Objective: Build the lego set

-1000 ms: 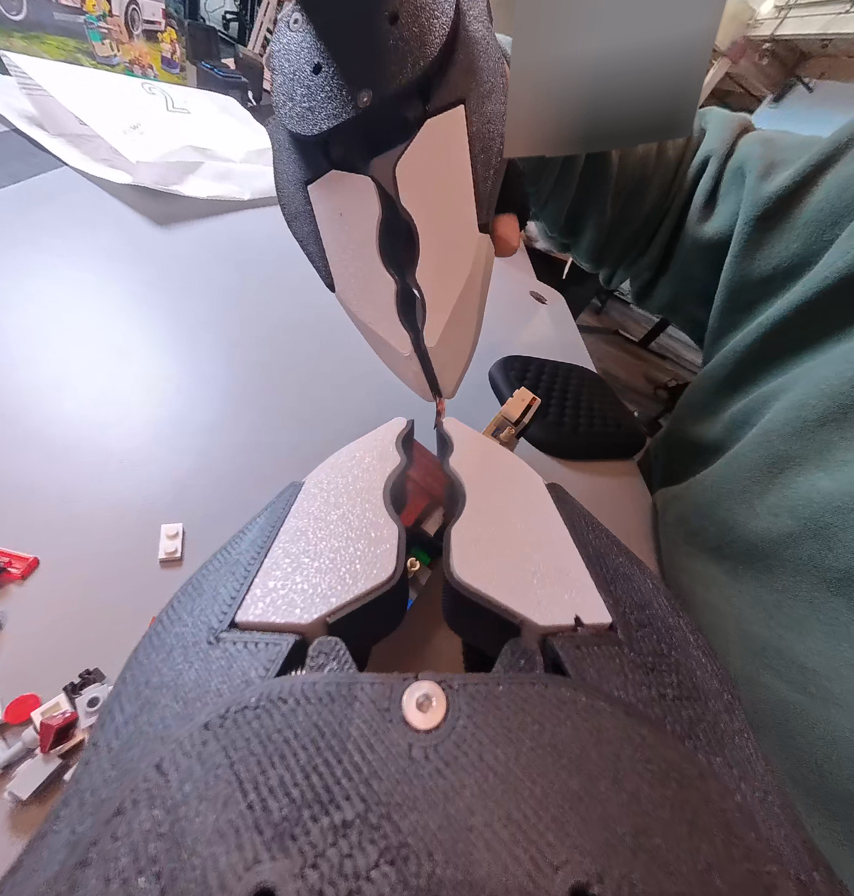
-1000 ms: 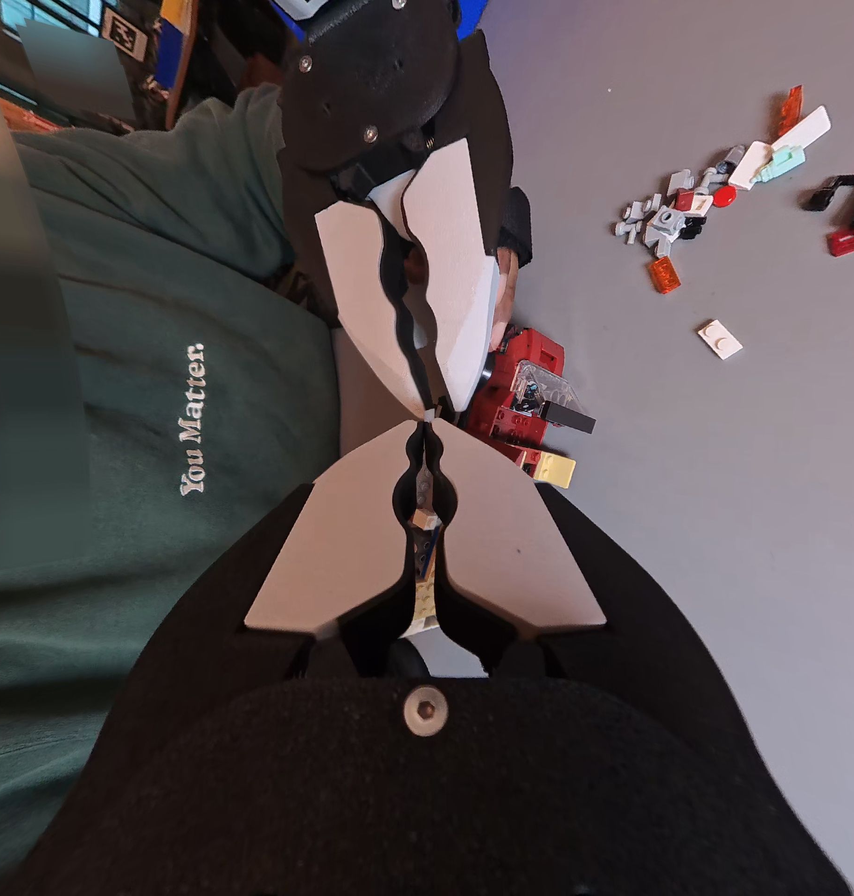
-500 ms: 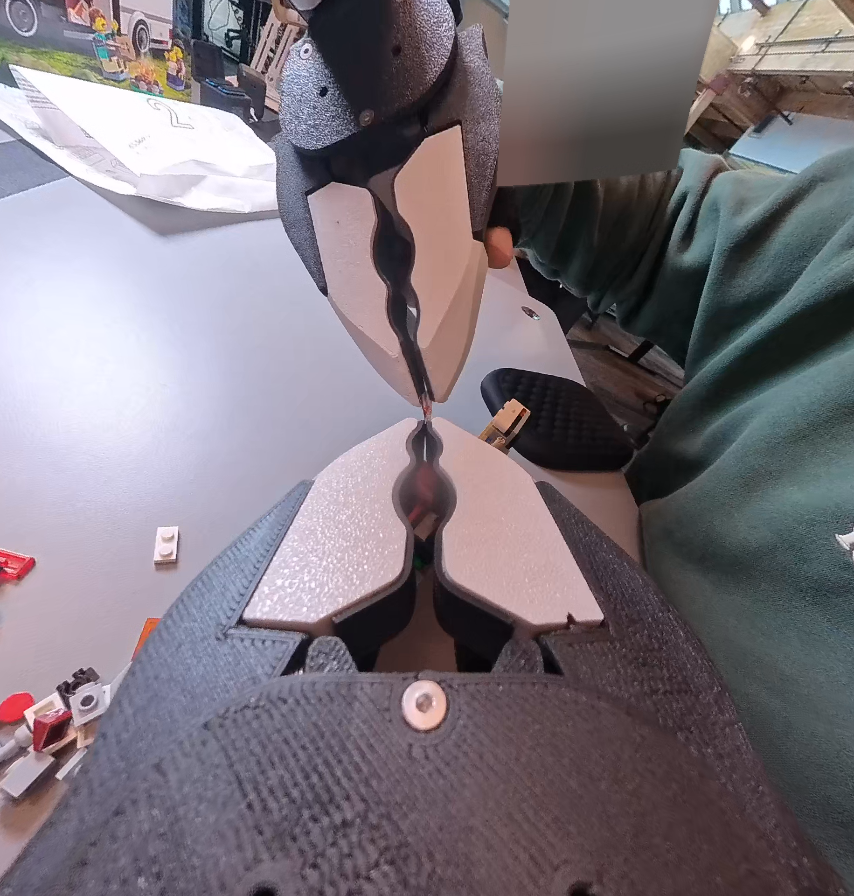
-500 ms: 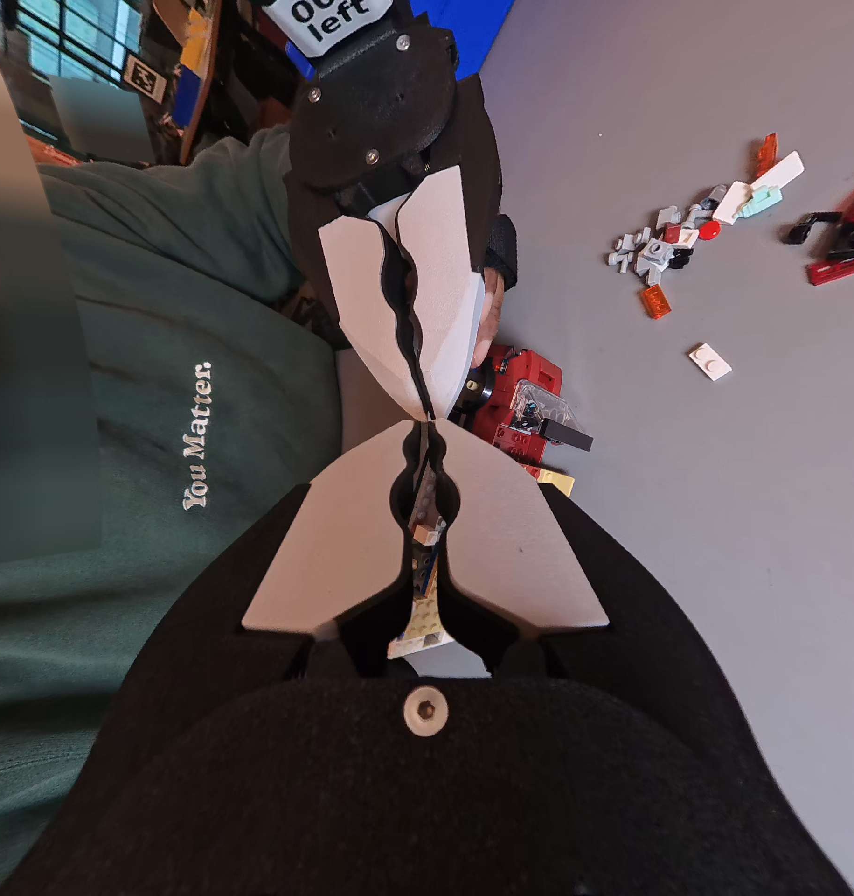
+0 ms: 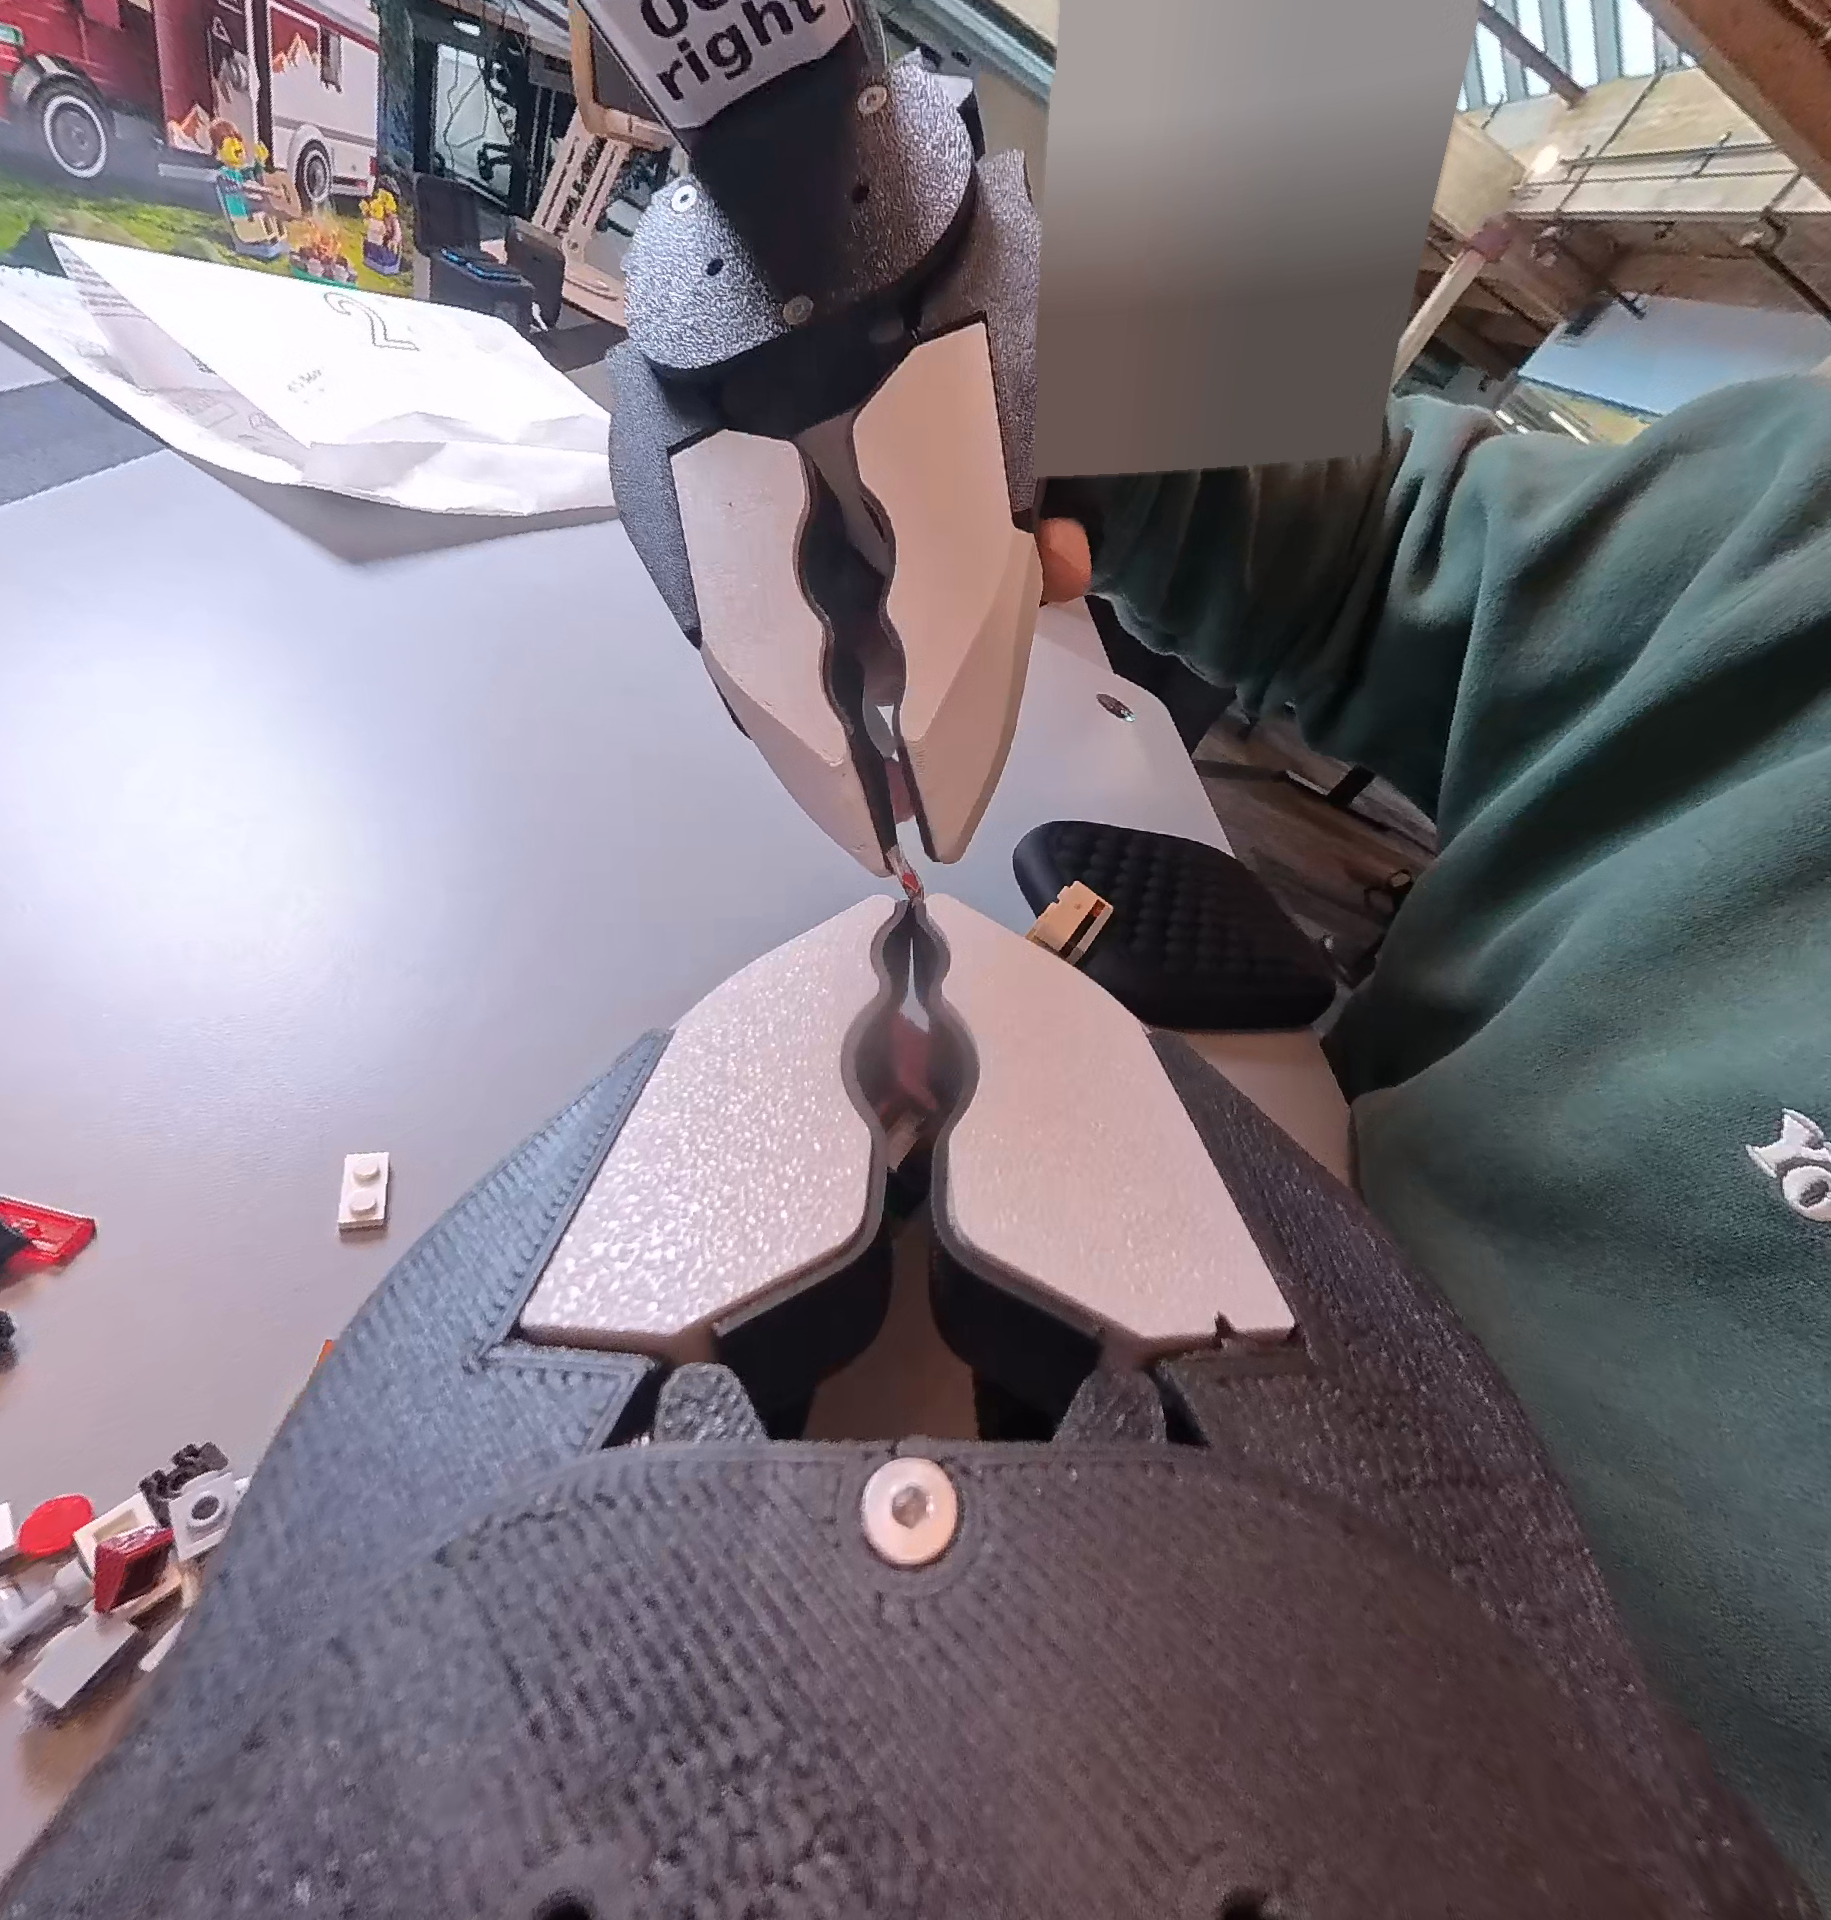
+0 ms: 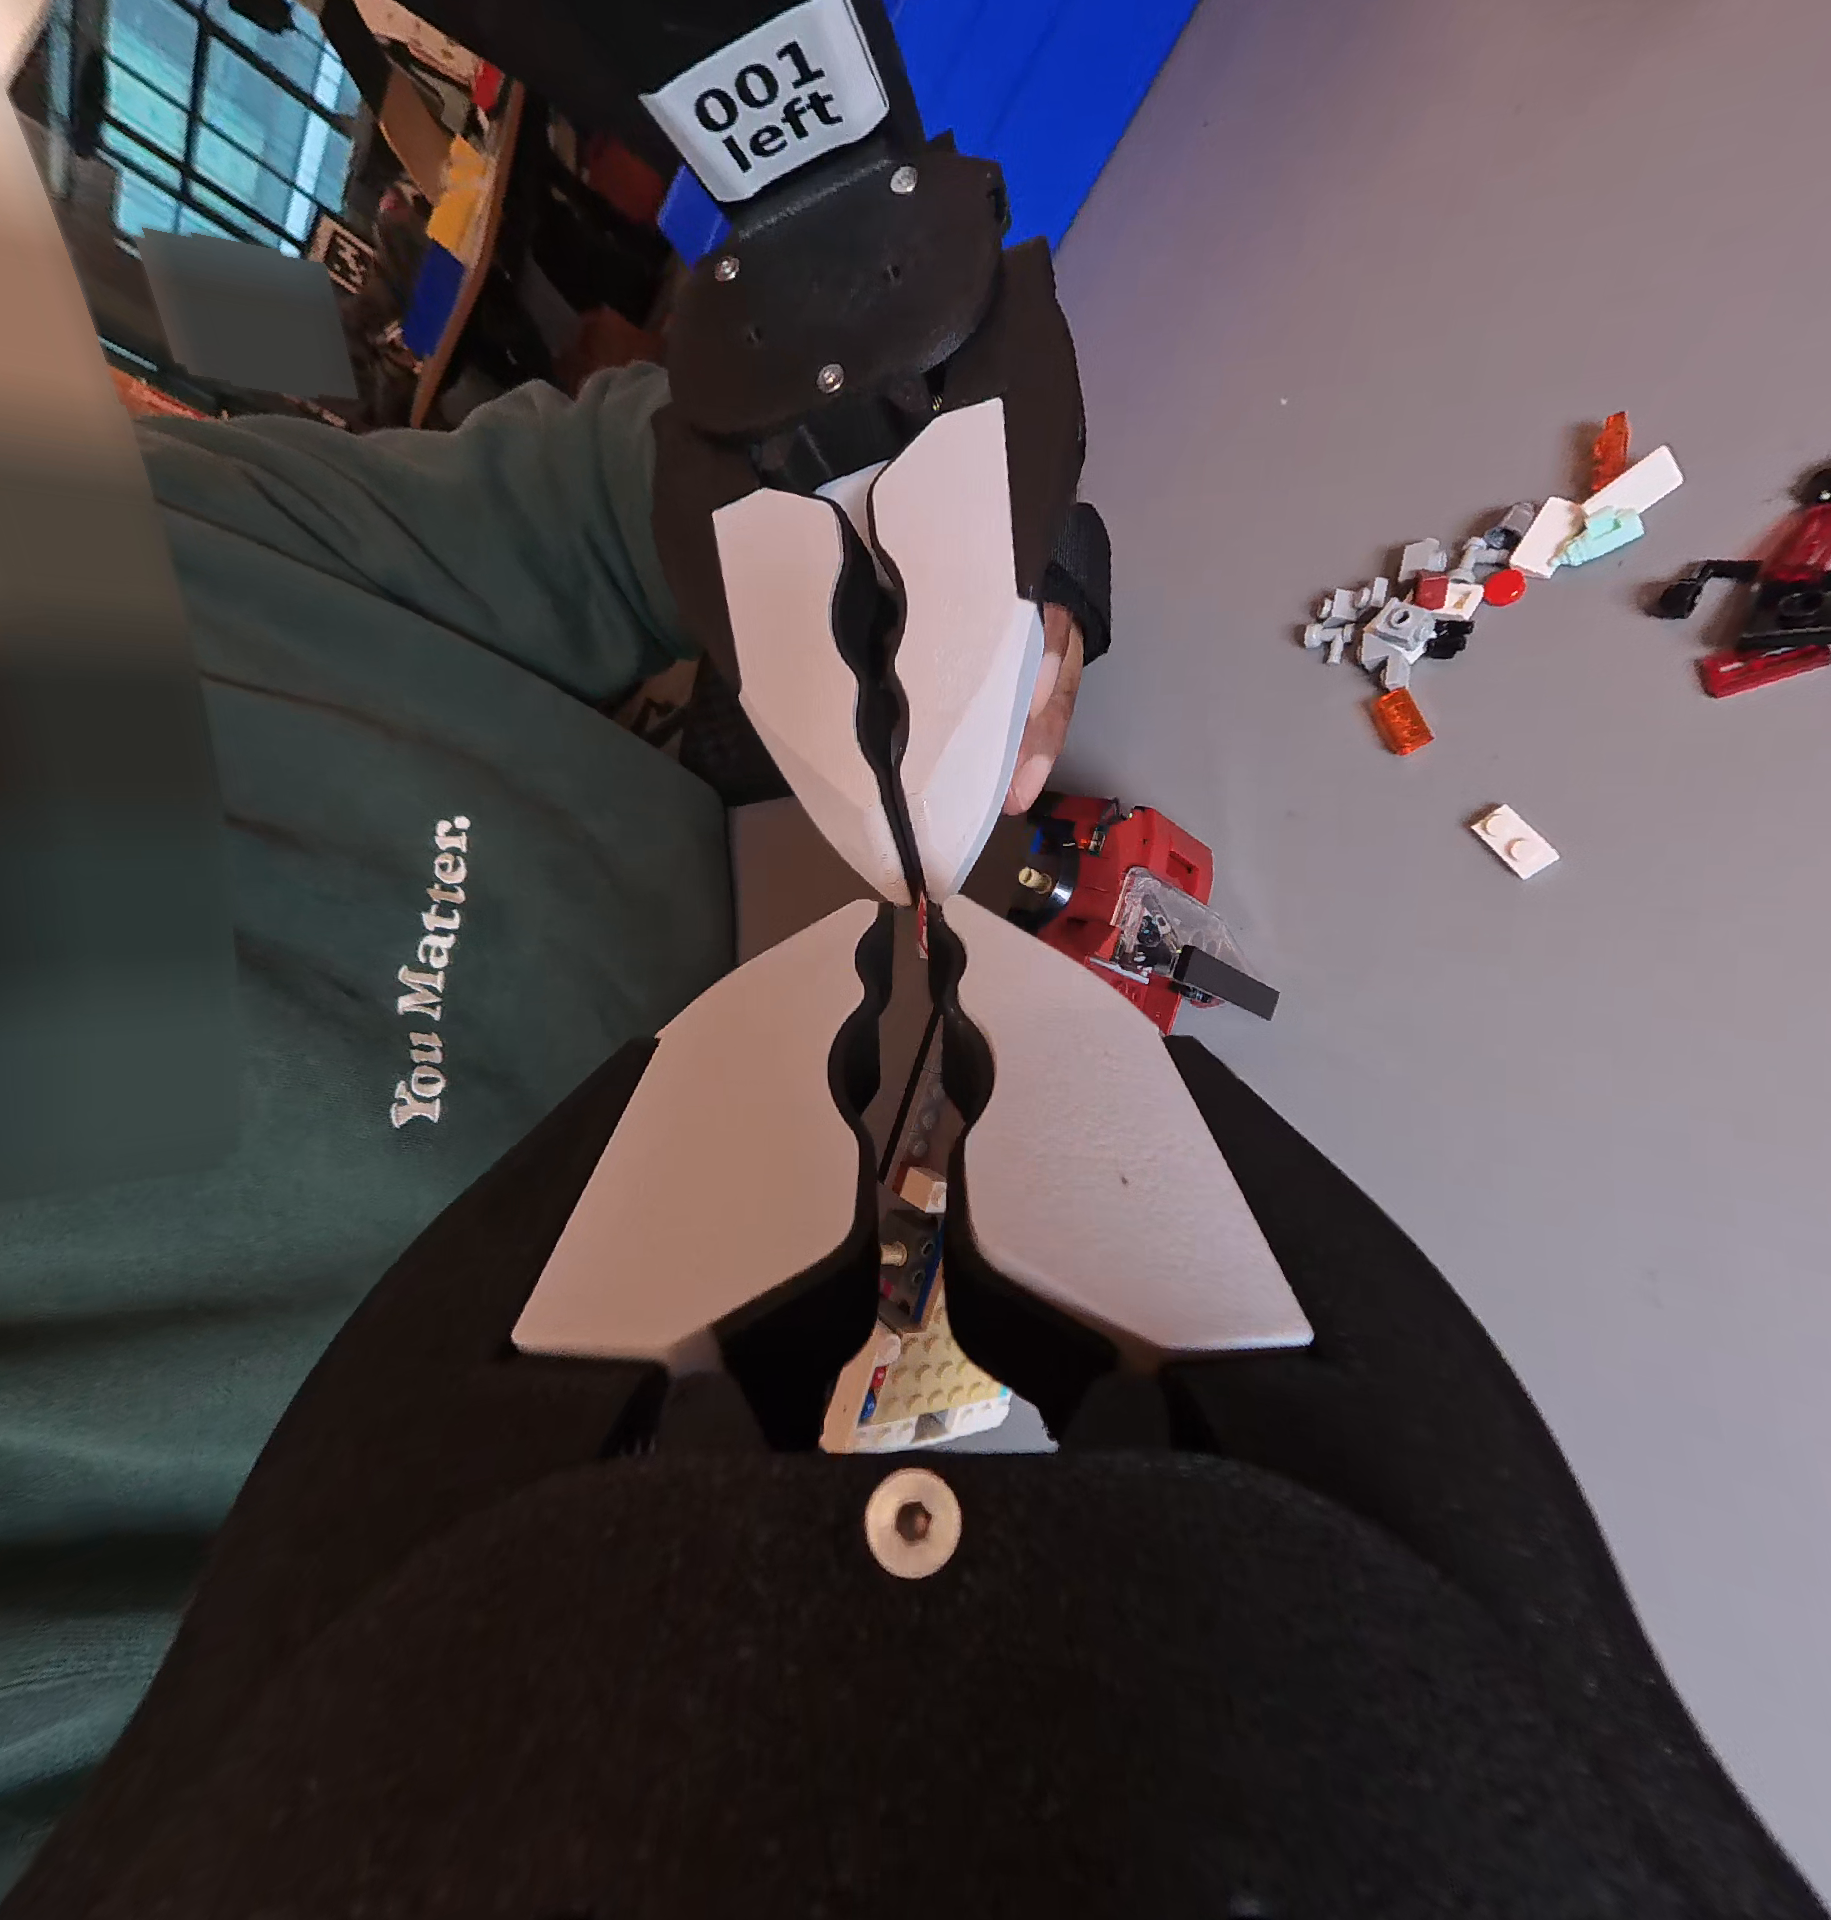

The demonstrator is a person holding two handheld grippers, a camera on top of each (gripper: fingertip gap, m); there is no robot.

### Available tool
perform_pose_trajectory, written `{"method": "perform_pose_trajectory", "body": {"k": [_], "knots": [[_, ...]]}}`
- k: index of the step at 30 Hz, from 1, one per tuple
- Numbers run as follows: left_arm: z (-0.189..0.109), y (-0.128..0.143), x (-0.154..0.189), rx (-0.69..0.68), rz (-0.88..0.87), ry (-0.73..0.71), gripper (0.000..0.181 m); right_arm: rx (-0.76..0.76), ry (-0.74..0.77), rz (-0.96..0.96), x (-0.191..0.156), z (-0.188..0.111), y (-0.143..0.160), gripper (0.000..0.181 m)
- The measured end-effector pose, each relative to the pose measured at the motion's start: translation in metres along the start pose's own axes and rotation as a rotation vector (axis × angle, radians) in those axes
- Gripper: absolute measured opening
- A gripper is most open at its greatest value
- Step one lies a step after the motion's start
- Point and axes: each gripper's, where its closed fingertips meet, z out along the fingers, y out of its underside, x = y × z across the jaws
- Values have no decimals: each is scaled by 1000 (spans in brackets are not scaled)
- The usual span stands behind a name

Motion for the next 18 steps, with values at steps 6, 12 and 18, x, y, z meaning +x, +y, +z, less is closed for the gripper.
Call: {"method": "perform_pose_trajectory", "body": {"k": [6,12,18], "knots": [[-2,-2,1,10,-3,14,0,32,0,-32,-3,0,-3,10],[-3,-1,8,2,2,65,0,25,53,-98,0,4,1,19],[-9,4,9,-59,-55,128,0,50,103,-227,-6,2,5,16]]}}
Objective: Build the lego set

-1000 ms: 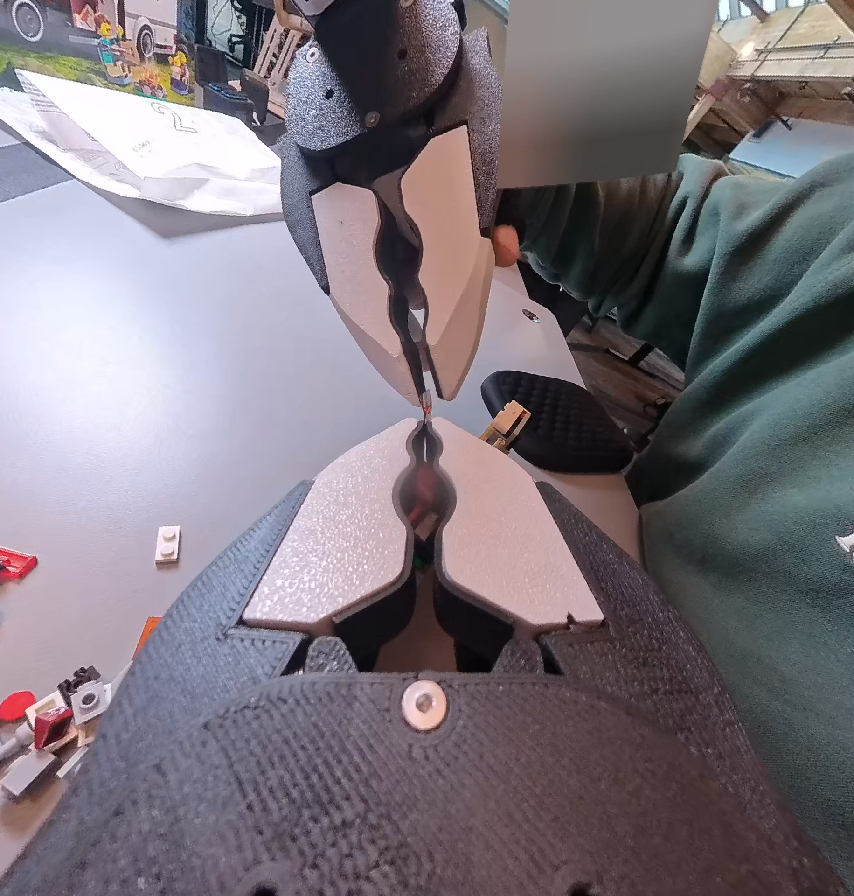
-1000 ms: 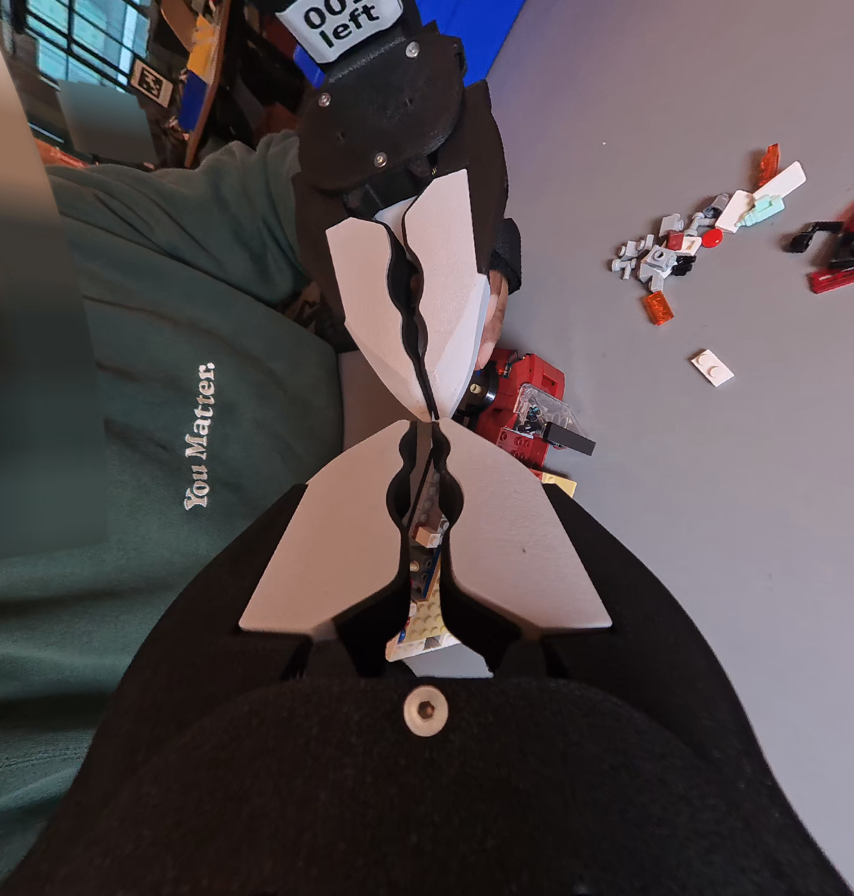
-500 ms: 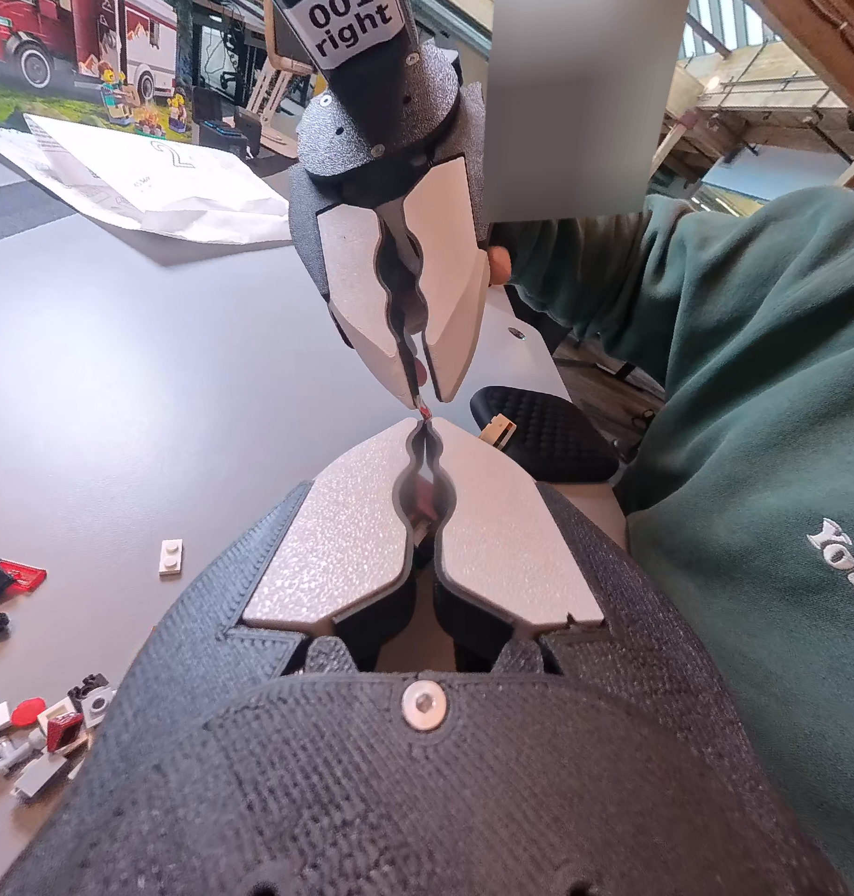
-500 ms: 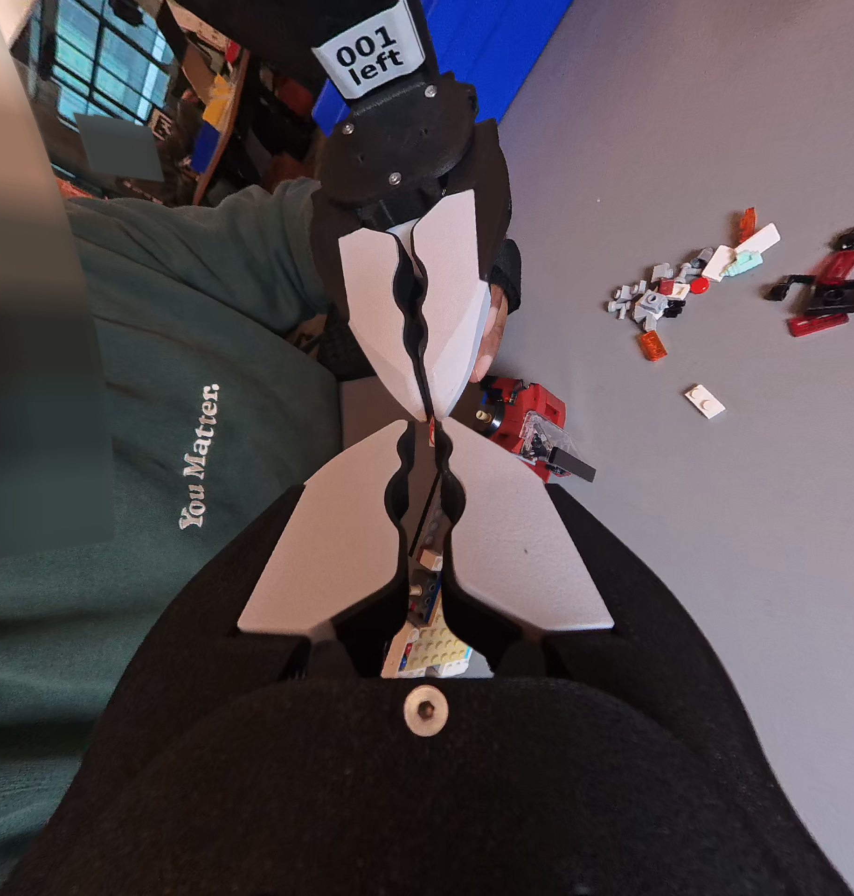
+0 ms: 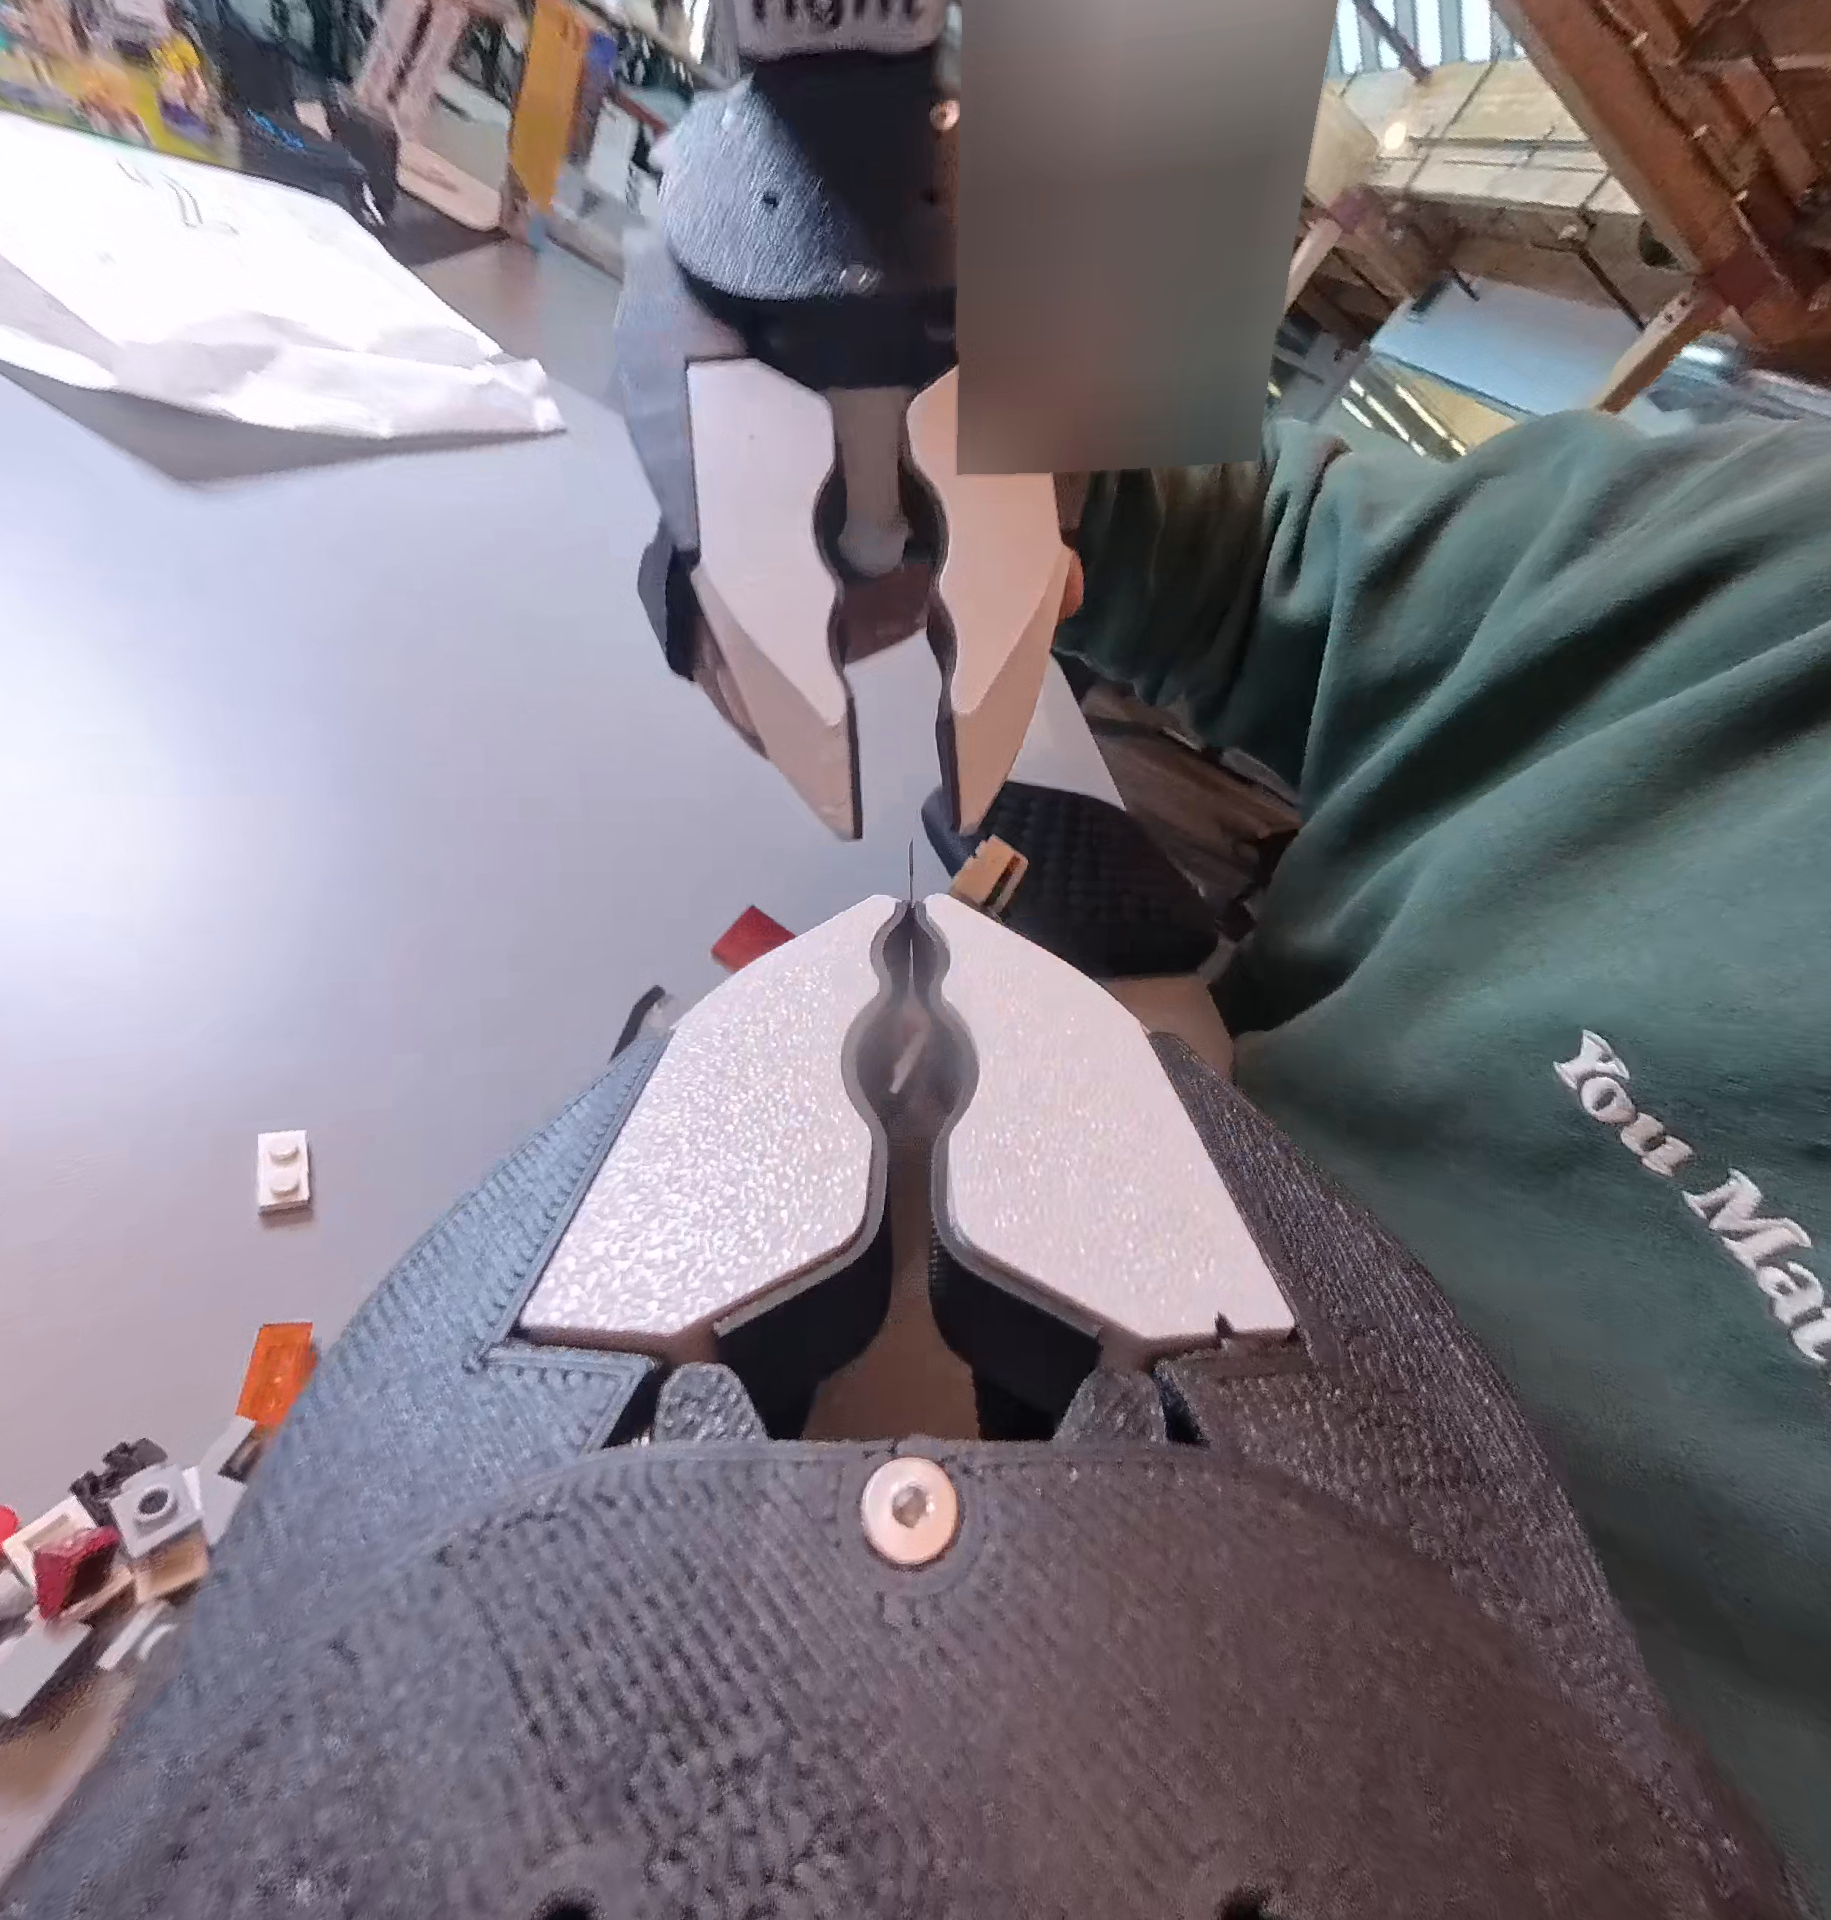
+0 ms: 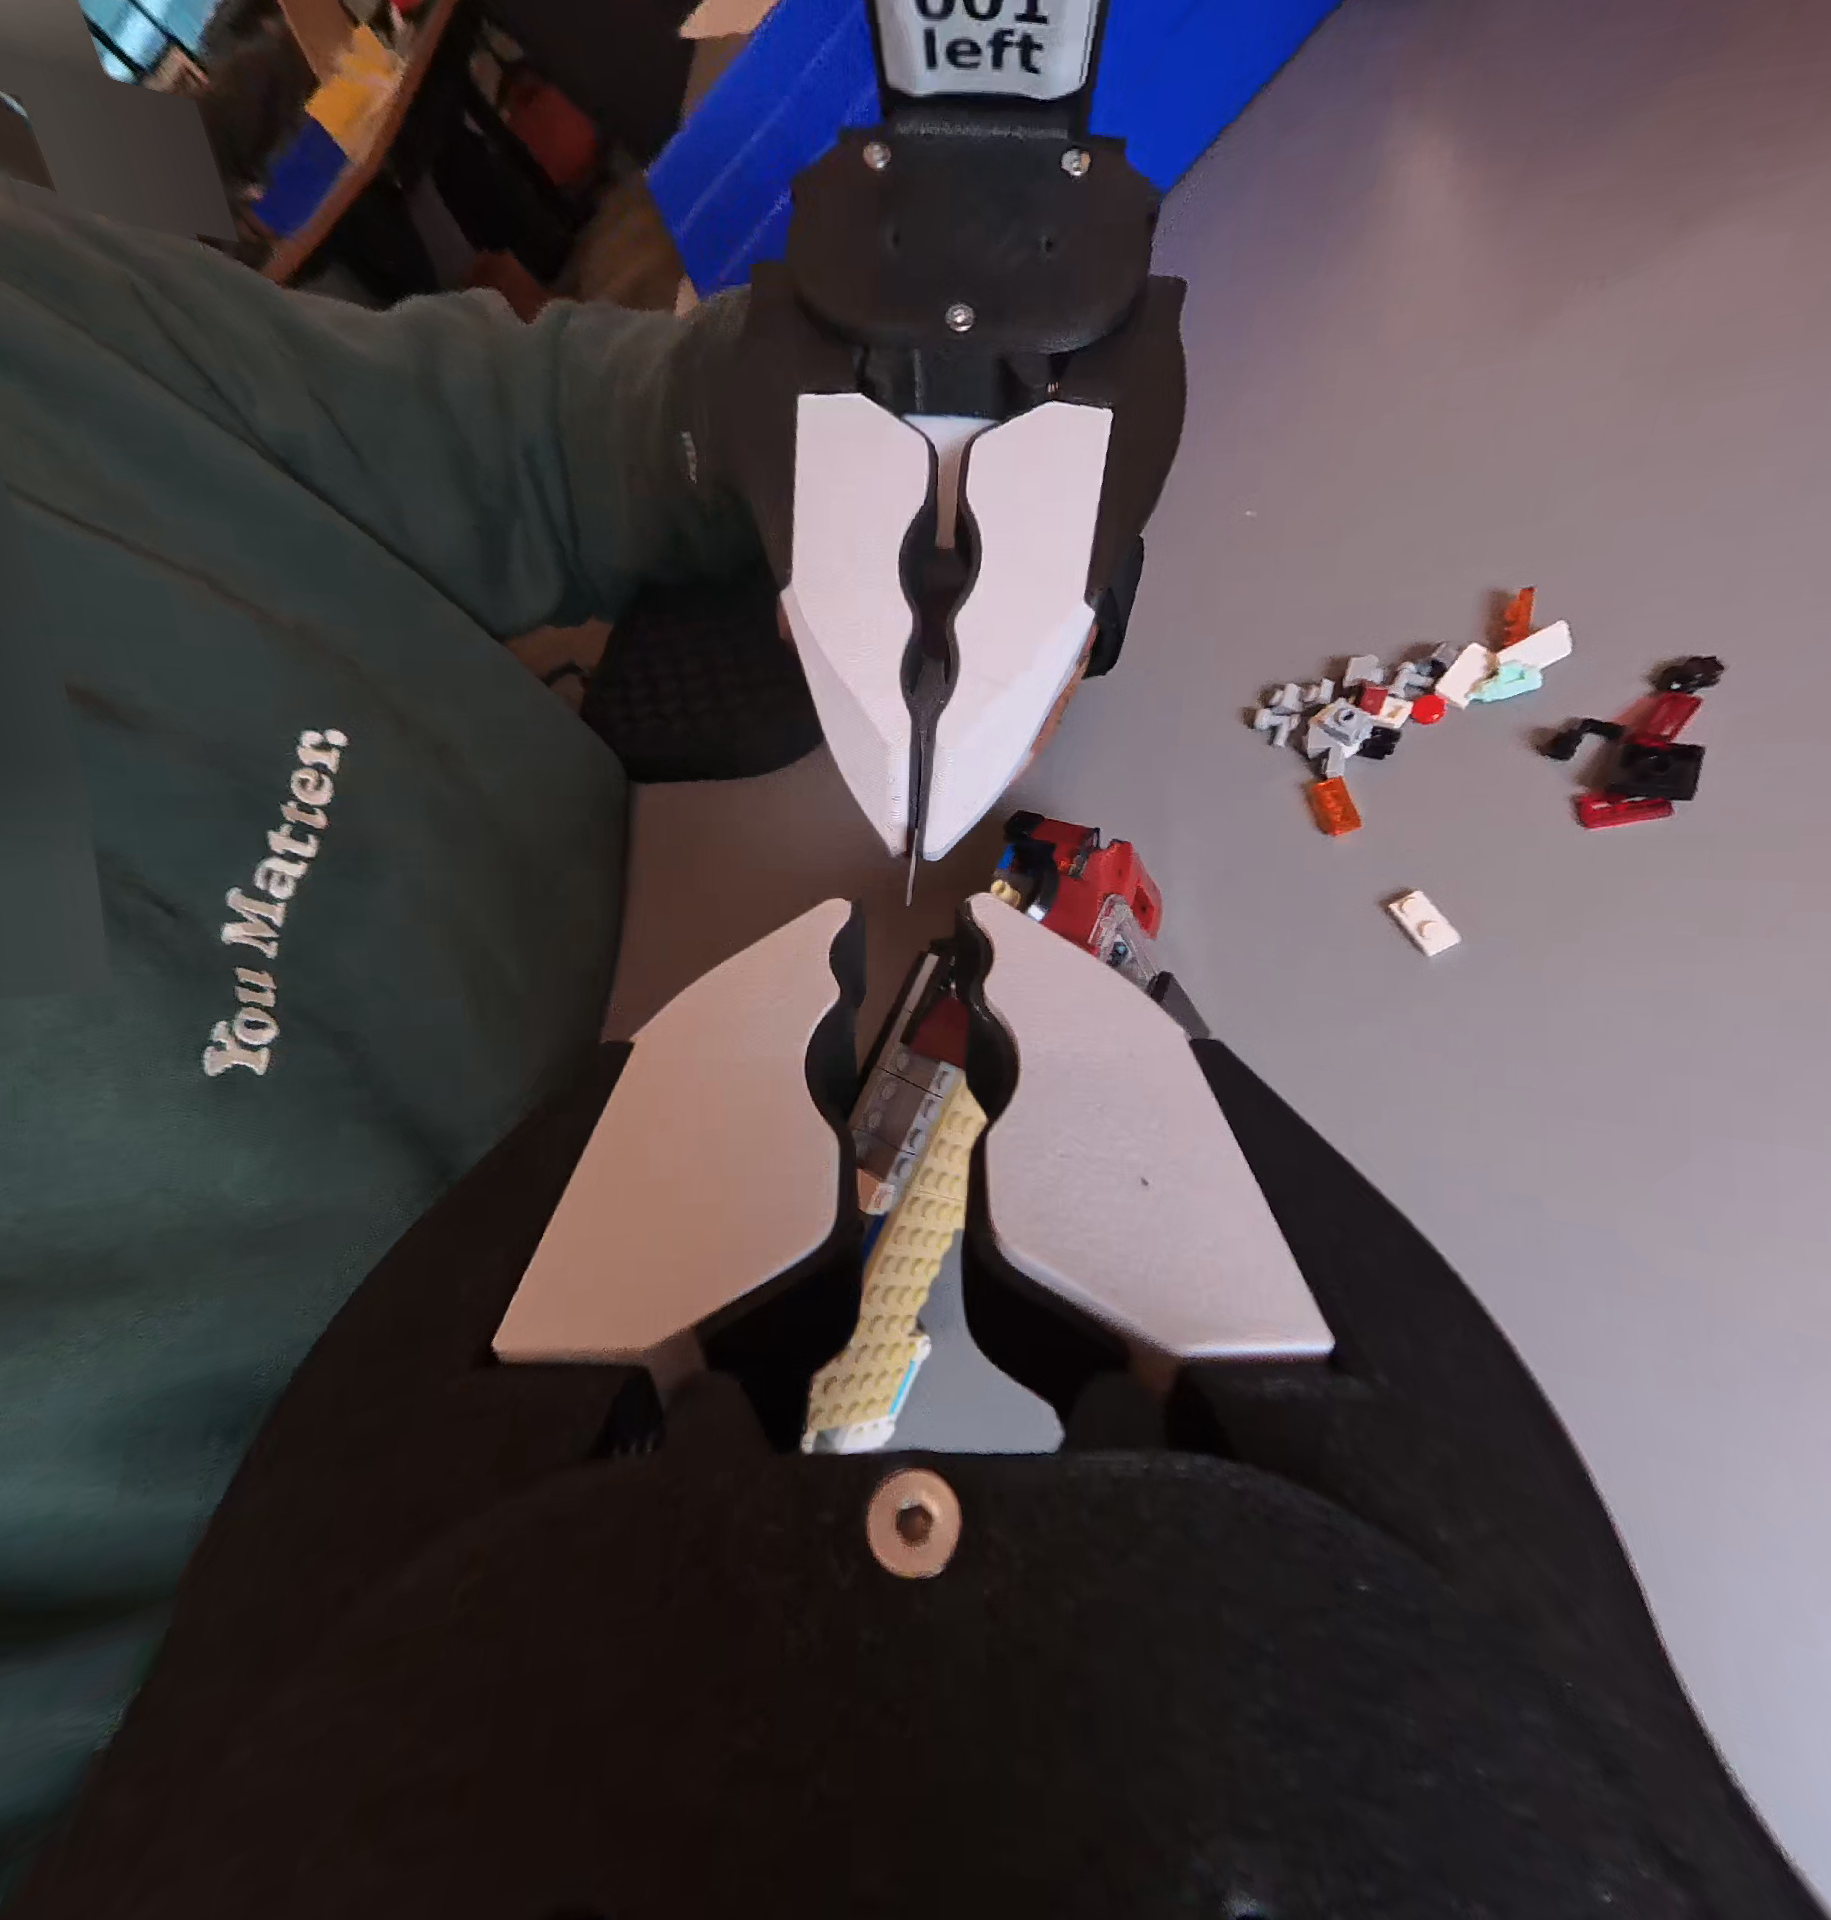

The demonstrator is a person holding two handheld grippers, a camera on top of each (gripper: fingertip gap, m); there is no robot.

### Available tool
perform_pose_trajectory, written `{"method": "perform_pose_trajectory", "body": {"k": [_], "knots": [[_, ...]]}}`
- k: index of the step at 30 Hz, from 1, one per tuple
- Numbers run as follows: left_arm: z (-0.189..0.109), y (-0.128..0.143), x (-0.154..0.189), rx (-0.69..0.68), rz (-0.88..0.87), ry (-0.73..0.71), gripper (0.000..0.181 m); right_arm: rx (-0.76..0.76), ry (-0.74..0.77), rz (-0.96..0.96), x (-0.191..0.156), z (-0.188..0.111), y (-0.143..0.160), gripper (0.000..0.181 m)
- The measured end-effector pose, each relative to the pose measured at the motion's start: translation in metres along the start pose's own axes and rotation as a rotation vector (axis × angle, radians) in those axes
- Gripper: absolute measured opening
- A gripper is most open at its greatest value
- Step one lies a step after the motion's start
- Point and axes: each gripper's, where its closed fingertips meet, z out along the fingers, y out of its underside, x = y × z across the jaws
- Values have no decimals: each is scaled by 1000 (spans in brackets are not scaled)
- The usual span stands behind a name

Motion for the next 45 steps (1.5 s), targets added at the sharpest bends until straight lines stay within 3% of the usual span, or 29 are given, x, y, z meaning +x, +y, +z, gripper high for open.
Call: {"method": "perform_pose_trajectory", "body": {"k": [5,10,21,25,30,35,39,45], "knots": [[7,24,0,-274,23,42,0,-144,73,-143,-4,2,12,11],[16,28,3,-467,68,37,0,-264,102,-173,-4,6,21,9],[22,20,1,-549,87,-1,0,-200,104,-110,-2,4,24,0],[23,16,0,-528,94,-6,0,-161,98,-87,-1,0,22,0],[19,-1,2,-377,75,-5,28,-21,98,-12,2,-8,12,0],[14,-9,-2,-241,82,-54,38,111,76,60,3,-12,8,0],[15,-1,-3,-202,57,-45,35,208,29,127,-1,-17,3,0],[19,-13,-1,-40,-67,29,10,361,-37,264,0,-19,-4,0]]}}
